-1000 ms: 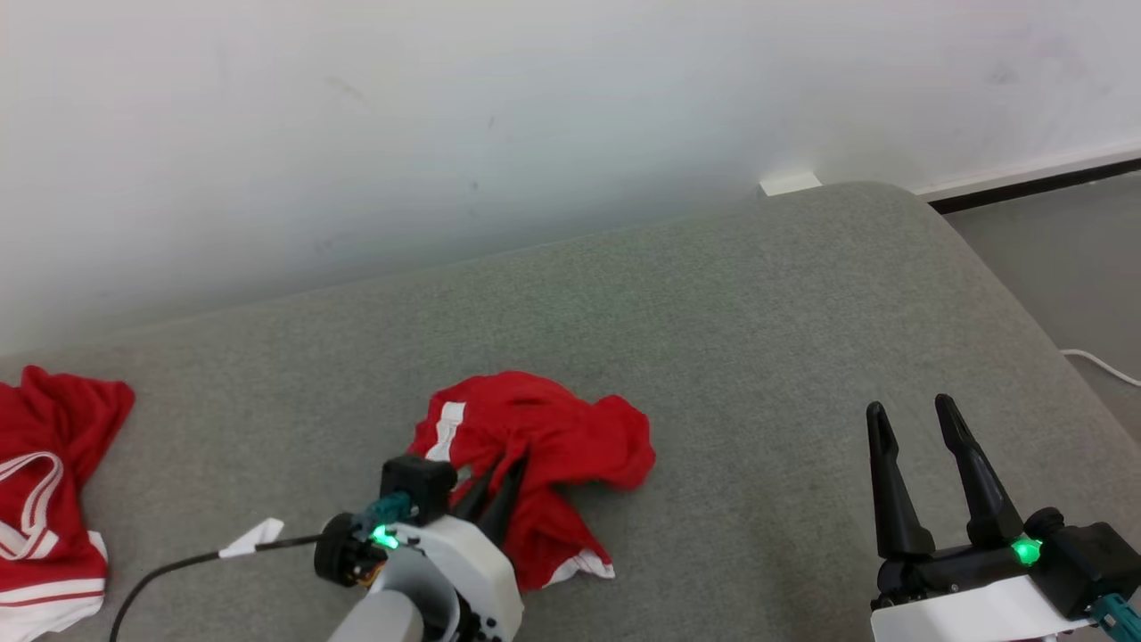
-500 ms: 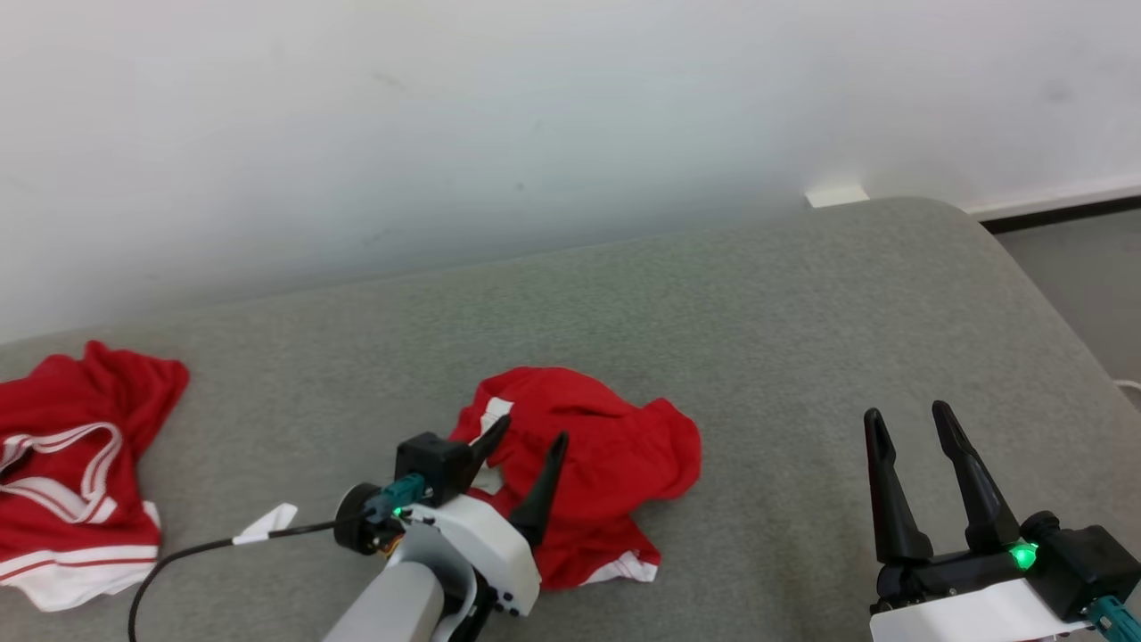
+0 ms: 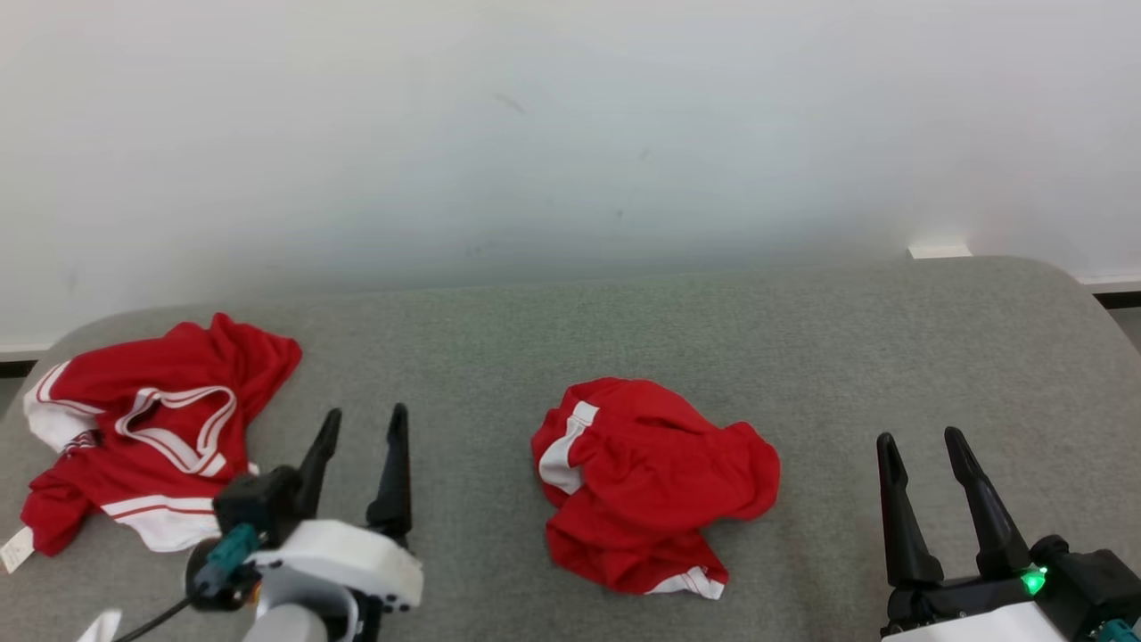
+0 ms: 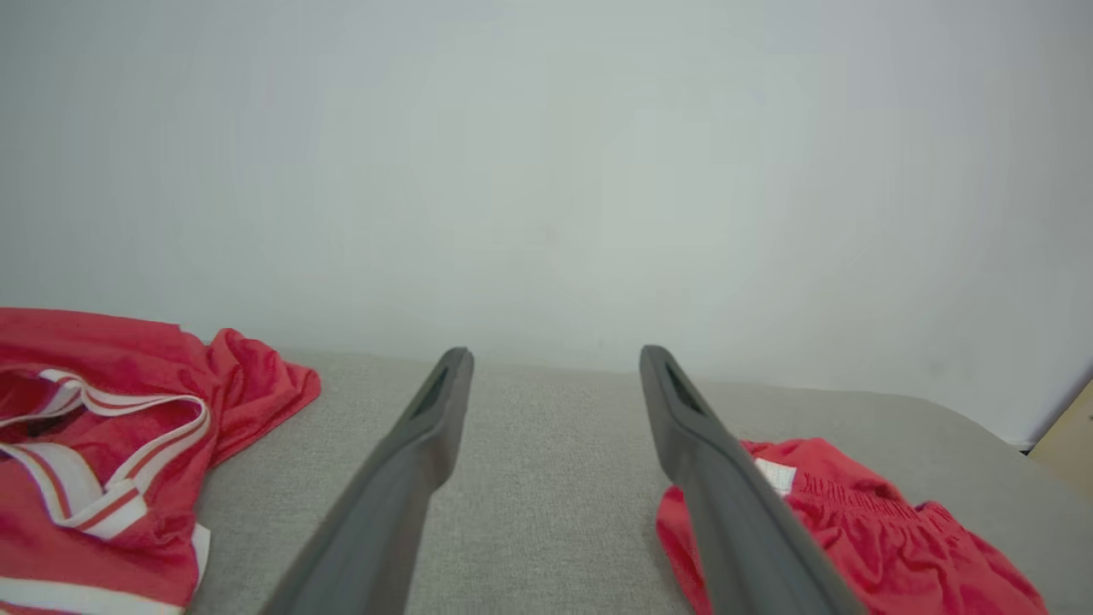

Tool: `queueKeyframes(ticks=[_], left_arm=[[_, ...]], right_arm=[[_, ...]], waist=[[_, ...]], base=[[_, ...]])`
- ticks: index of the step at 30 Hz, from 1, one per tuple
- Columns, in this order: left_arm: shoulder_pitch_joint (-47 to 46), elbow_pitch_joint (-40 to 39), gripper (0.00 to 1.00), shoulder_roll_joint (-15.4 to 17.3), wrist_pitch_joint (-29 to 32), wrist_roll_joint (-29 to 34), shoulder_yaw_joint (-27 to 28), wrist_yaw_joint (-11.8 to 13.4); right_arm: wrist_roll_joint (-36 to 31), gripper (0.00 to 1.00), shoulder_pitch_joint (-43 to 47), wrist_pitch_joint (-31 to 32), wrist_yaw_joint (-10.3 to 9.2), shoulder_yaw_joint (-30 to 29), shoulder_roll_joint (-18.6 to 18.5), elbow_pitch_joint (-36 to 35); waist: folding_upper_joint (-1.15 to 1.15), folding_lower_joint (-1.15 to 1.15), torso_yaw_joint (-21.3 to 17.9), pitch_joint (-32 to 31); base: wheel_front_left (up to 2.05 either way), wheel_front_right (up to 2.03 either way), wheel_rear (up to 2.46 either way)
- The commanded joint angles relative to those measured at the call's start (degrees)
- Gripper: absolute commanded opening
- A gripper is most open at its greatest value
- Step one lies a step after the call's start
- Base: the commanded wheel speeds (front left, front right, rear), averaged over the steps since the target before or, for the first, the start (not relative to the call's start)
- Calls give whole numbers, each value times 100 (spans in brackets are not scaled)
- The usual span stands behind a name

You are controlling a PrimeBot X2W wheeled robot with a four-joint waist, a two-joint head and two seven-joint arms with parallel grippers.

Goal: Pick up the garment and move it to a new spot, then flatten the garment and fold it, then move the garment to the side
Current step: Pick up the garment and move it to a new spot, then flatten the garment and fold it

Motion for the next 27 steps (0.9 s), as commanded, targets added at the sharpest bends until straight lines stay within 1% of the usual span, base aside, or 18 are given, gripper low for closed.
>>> queueKeyframes(ticks=[1, 4, 7, 11, 15, 21, 24, 27], left_arm=[[149, -55, 100, -13, -3, 54, 47, 19], [572, -368, 100, -91, -4, 156, 353, 97], [962, -617, 100, -187, -3, 254, 669, 99], [1340, -735, 100, -334, -4, 443, 933, 21], [1456, -779, 100, -435, -4, 609, 1022, -91], [1344, -833, 100, -475, -5, 803, 1159, -185], [1337, -884, 100, -484, -4, 839, 1212, -224], [1340, -931, 100, -492, -4, 794, 1172, -230]], right_arm=[[19, 100, 73, 5, -12, -15, -23, 18], [35, 100, 169, 5, -12, 1, -24, 40], [15, 100, 220, 5, -12, 20, -22, 54], [-83, 100, 274, 5, -12, 18, -24, 75], [-121, 100, 307, 5, -12, -70, -23, 93], [-117, 100, 213, 5, -12, -9, -23, 102], [-123, 100, 164, 5, -12, 76, -23, 131], [-54, 100, 31, 5, -12, 304, -82, 272]], waist=[[0, 0, 46, -7], [0, 0, 81, -3], [0, 0, 83, 15], [0, 0, 90, 43], [0, 0, 115, 66], [0, 0, 55, 80], [0, 0, 43, 75], [0, 0, 78, 64]], base=[[0, 0, 0], [0, 0, 0], [0, 0, 0], [0, 0, 0], [0, 0, 0], [0, 0, 0], [0, 0, 0], [0, 0, 0]])
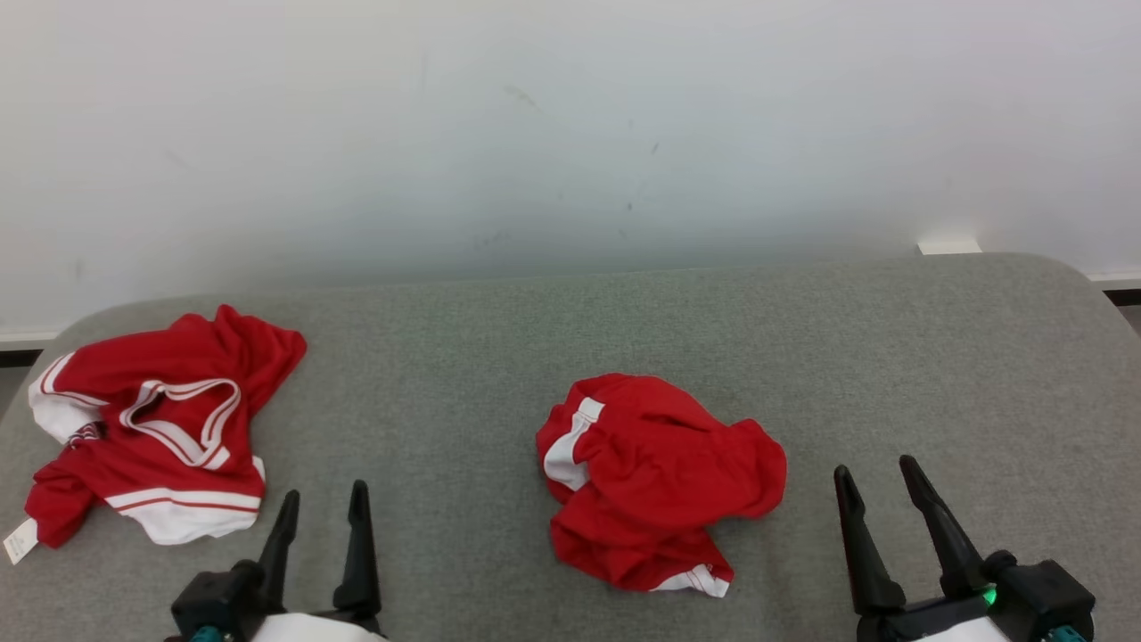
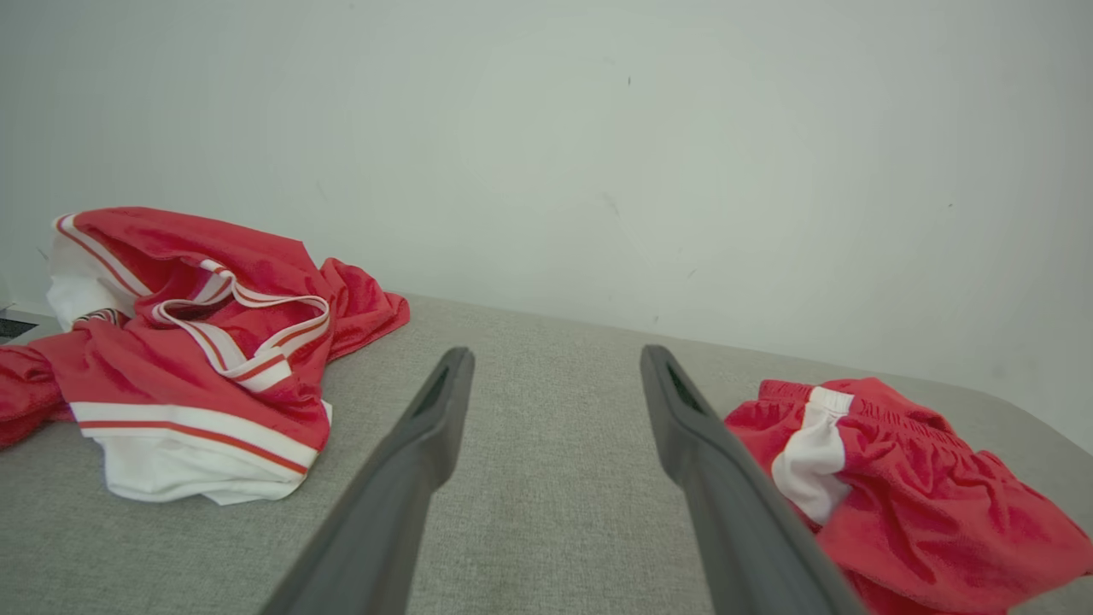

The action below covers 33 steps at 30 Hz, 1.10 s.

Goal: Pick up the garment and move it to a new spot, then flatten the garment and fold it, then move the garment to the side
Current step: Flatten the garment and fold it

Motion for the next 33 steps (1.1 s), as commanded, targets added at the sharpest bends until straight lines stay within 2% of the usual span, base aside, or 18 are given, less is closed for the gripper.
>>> queueKeyframes(ticks=[1, 6, 11, 21, 27, 33], left_arm=[[-27, -30, 100, 14, -3, -22, -32, 6], [-84, -95, 100, 15, -4, -147, -261, 49], [-113, -165, 100, 15, -3, -259, -485, 132], [-337, -218, 100, 16, -4, -488, -903, 263], [-412, -256, 100, 14, -4, -570, -1004, 324], [-420, -248, 100, 15, -3, -617, -1006, 358]], right_arm=[[73, 100, -151, 5, -12, 91, -80, 65], [463, 100, -735, 124, -12, 796, -399, 654], [1029, 100, -1611, 846, -12, 1577, -797, 1236], [2609, 100, -3259, 2391, -12, 2917, -1429, 2147], [3366, 100, -3814, 3144, -12, 3442, -1621, 2722], [3846, 100, -4049, 3897, -11, 3832, -1648, 3149]], waist=[[0, 0, 35, 1], [0, 0, 274, 26], [0, 0, 638, 123], [0, 0, 1539, 485], [0, 0, 1935, 554], [0, 0, 2161, 538]], base=[[0, 0, 0], [0, 0, 0], [0, 0, 0], [0, 0, 0], [0, 0, 0], [0, 0, 0]])
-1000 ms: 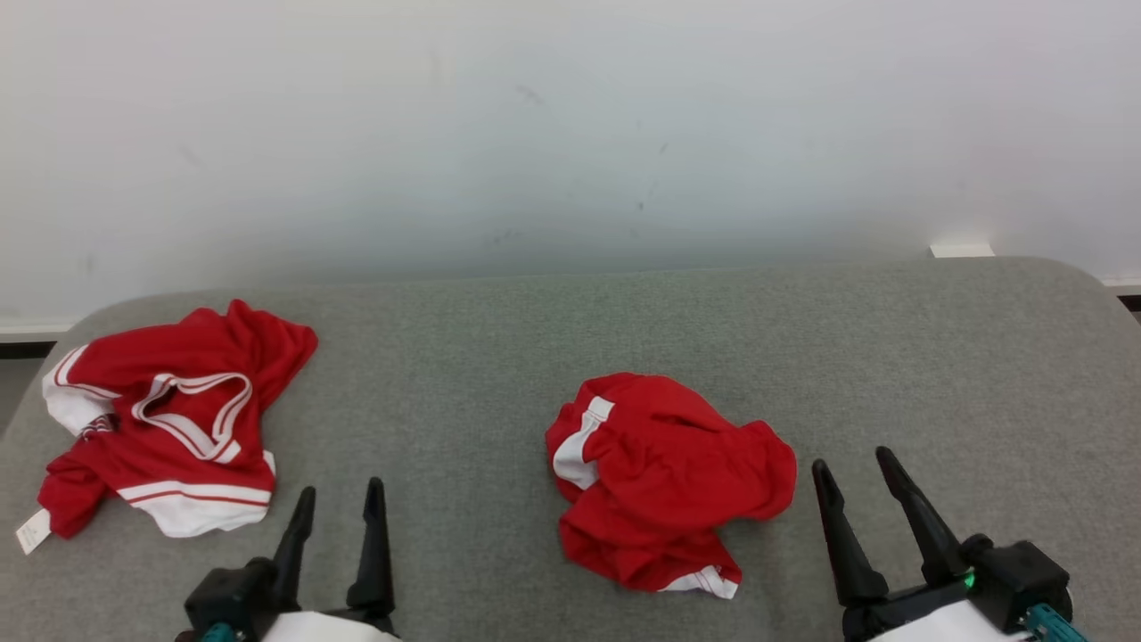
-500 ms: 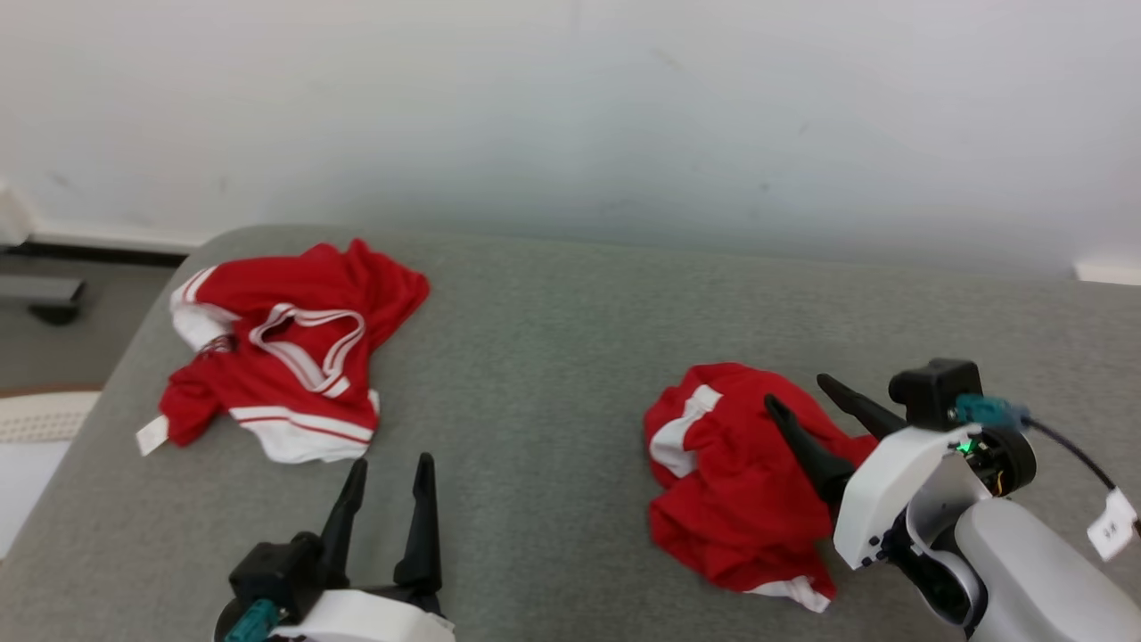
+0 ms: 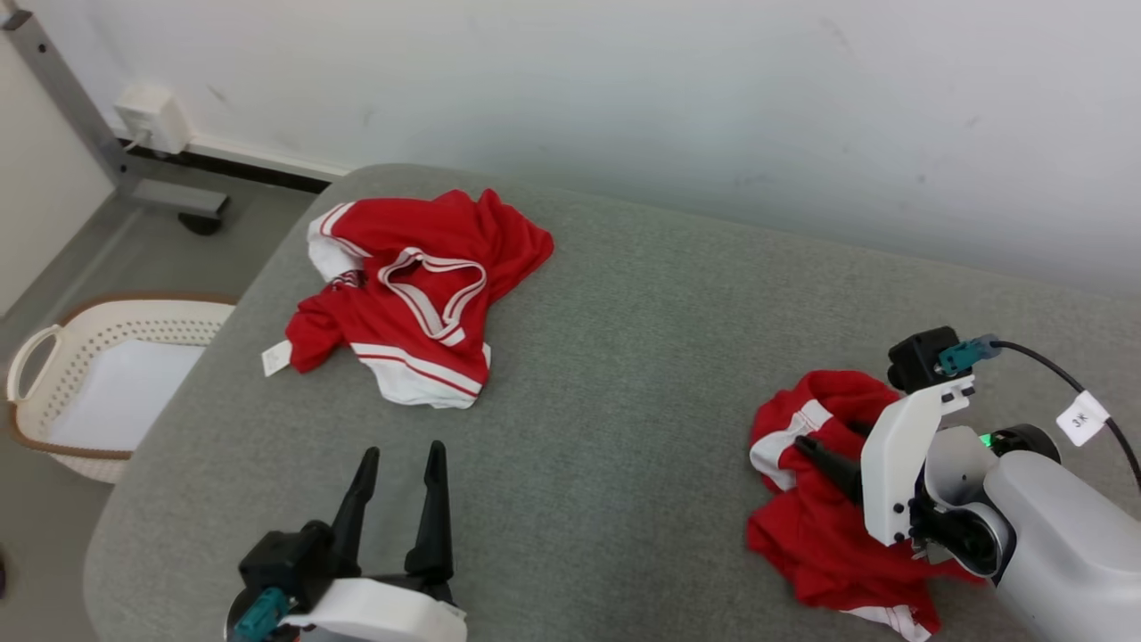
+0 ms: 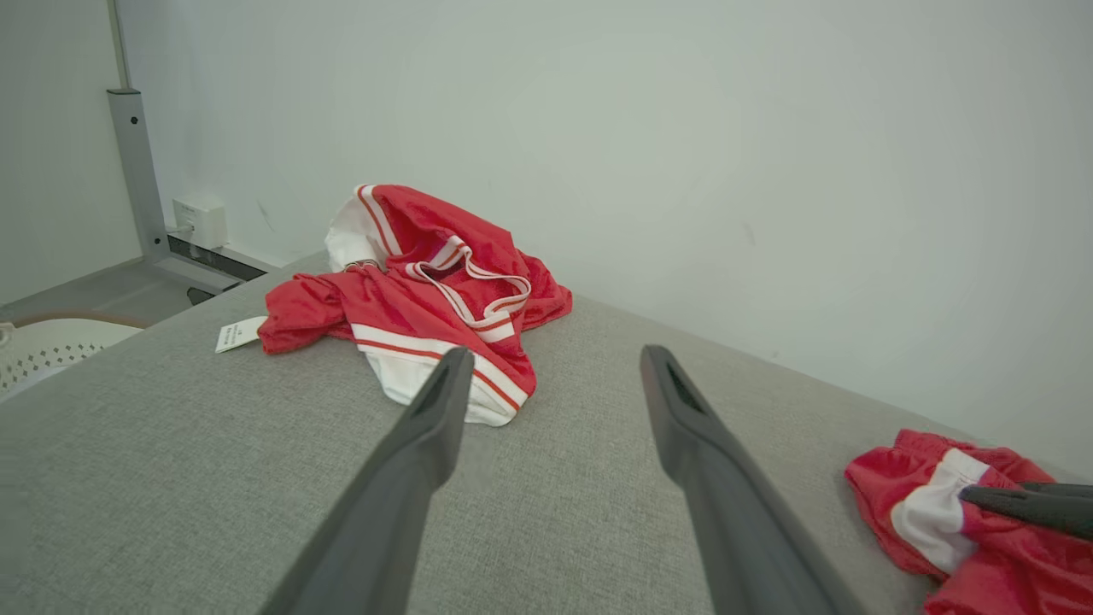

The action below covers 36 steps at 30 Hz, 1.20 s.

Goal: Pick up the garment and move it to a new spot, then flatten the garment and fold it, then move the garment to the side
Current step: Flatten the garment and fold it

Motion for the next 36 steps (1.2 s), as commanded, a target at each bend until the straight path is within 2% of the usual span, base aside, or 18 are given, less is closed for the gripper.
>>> queueKeyframes(ticks=[1, 2, 3, 4, 14, 18, 22, 29, 33, 36], left_arm=[[-20, -16, 100, 23, -3, -51, 24, 17], [3, -15, 100, 23, -3, -48, 25, 21], [28, -13, 100, 23, -3, -45, 29, 28], [55, -4, 100, 24, -3, -41, 40, 34], [204, 111, 100, 24, -4, 101, 150, -37], [263, 106, 100, 22, -3, 150, 212, -85], [286, 88, 100, 23, -4, 165, 235, -109], [305, 71, 100, 23, -3, 69, 127, -119], [291, 100, 100, 24, -3, 37, 56, -101], [245, 132, 100, 23, -3, 42, 41, -111]], right_arm=[[78, 98, -85, 43, -10, 85, -30, -6], [141, 48, -89, 28, -10, 132, -56, -45], [197, 19, -90, -21, -10, 186, -82, -83], [247, 0, -85, -43, -10, 244, -105, -124], [748, 0, -148, -676, -10, 414, -354, -595], [977, 0, -71, -977, -11, 313, -772, -972], [1102, 0, 212, -1233, -11, 125, -1351, -1330], [1511, 0, 1236, -1314, -11, -229, -2233, -1853], [1657, 0, 1904, -1456, -11, -386, -2417, -1847], [1545, 0, 2181, -1656, -11, -479, -2303, -1660]], waist=[[0, 0, 50, -18], [0, 0, 60, -35], [0, 0, 63, -54], [0, 0, 56, -82], [0, 0, -294, -473], [0, 0, -592, -550], [0, 0, -927, -559], [0, 0, -1403, -505], [0, 0, -1603, -450], [0, 0, -1721, -417]], base=[[0, 0, 0], [0, 0, 0], [0, 0, 0], [0, 0, 0], [0, 0, 0], [0, 0, 0], [0, 0, 0], [0, 0, 0], [0, 0, 0], [0, 0, 0]])
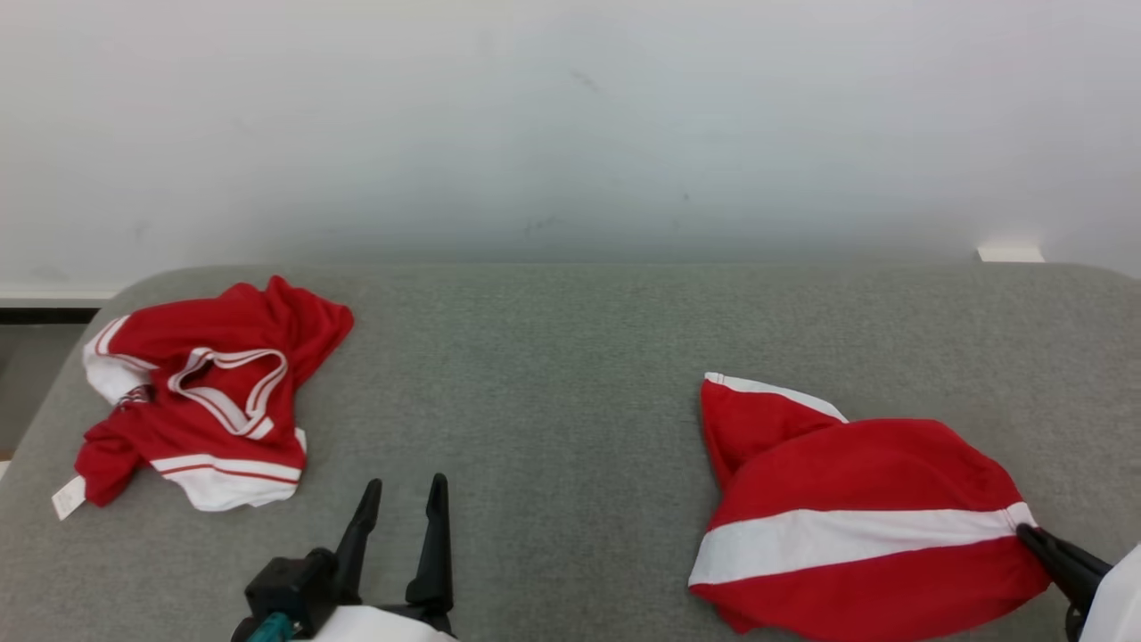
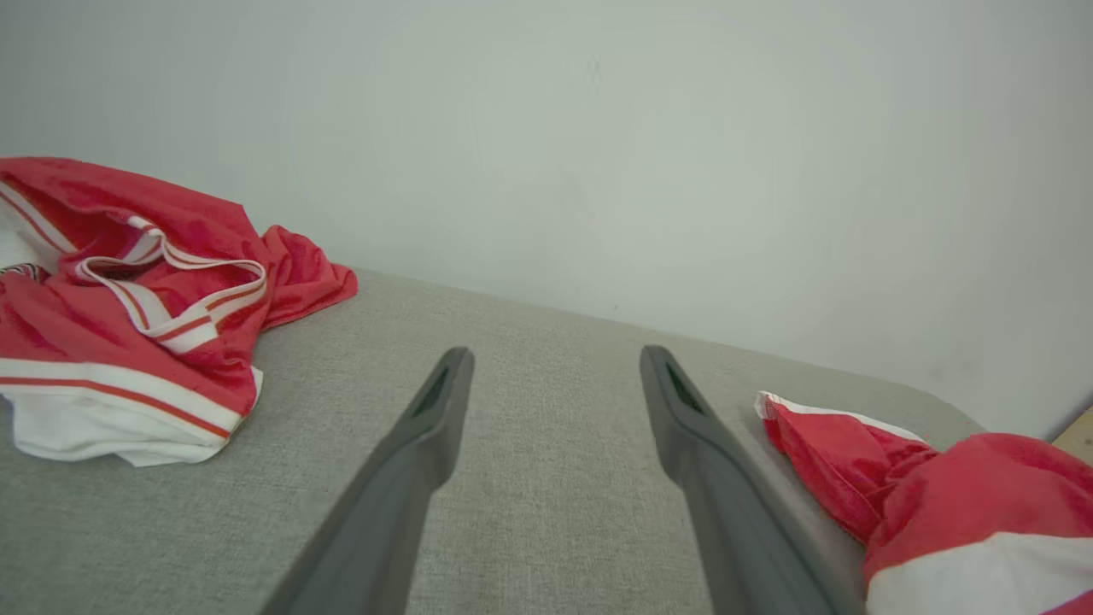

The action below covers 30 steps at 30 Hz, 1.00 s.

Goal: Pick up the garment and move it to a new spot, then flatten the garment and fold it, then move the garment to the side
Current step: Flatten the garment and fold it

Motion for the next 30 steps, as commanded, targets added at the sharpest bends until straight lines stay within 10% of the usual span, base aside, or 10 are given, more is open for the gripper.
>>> queueKeyframes(ticks=[1, 5, 8, 30], left_arm=[[-19, 34, 100, 23, -3, -12, -7, -12], [-82, 89, 100, 23, -3, -17, -36, -35], [-100, 140, 100, 23, -3, -34, -50, -34], [-408, 437, 100, 22, -3, -350, -581, -478]], right_arm=[[-42, 0, 80, -57, -11, -26, 92, 39], [-284, 0, 144, -294, -12, -102, 281, 418], [-473, 100, 70, -491, -12, -197, 472, 761], [-1896, 100, 599, -2229, -12, -1809, 1643, 236]], waist=[[0, 0, -67, 34], [0, 0, -152, 44], [0, 0, -198, 47], [0, 0, -359, -10]], base=[[0, 0, 0], [0, 0, 0], [0, 0, 0], [0, 0, 0]])
